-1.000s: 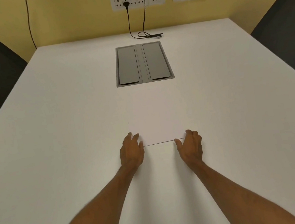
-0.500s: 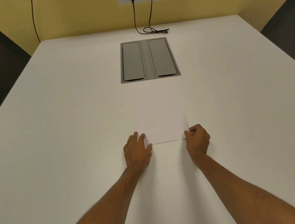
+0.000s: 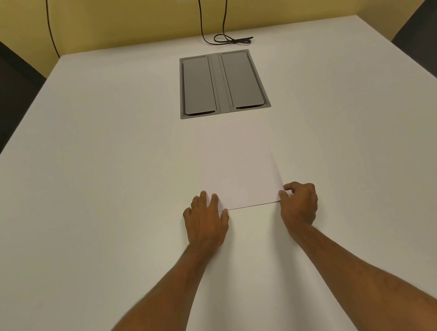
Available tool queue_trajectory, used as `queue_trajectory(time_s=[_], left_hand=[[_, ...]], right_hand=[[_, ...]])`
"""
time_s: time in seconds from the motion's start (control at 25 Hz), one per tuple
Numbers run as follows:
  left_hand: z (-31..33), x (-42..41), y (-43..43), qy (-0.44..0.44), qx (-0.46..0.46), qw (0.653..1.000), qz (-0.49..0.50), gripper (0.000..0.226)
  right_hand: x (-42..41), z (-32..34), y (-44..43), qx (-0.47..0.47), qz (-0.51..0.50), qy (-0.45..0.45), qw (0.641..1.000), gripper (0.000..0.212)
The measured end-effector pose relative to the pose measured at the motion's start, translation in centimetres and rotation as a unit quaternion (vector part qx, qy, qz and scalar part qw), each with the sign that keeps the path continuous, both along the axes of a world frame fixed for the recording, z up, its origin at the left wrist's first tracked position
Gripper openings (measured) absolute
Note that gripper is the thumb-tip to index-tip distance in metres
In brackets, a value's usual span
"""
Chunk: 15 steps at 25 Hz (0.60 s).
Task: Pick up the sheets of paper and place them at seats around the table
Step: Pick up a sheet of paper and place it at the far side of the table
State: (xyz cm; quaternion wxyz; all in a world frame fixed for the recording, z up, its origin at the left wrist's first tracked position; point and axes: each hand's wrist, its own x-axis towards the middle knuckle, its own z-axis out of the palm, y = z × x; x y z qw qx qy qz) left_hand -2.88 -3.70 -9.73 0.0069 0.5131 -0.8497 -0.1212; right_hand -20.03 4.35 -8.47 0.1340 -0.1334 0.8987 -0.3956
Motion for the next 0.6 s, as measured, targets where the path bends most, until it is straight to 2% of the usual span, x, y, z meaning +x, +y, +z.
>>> queue_trajectory(time_s=[0.2,0.44,0.6], left_hand=[[-0.01,0.07,-0.02,-0.03,-0.018,0.999,-0.015,0.05],[-0.23,-0.04,0.04,-0.037,-0.023,0.999,-0.016,0.051],[-0.34,-0.06,0.05,-0.038,-0.021,0.999,-0.015,0.052]], right_hand=[[-0.04,-0.25,0.37,0.02,0.064,0.068,0.995,0.019],[-0.32,0.12,0.23,-0.036,0.011,-0.01,0.999,0.019],[-0.48,-0.17,0.51,0.024,0.036,0.065,0.997,0.019]])
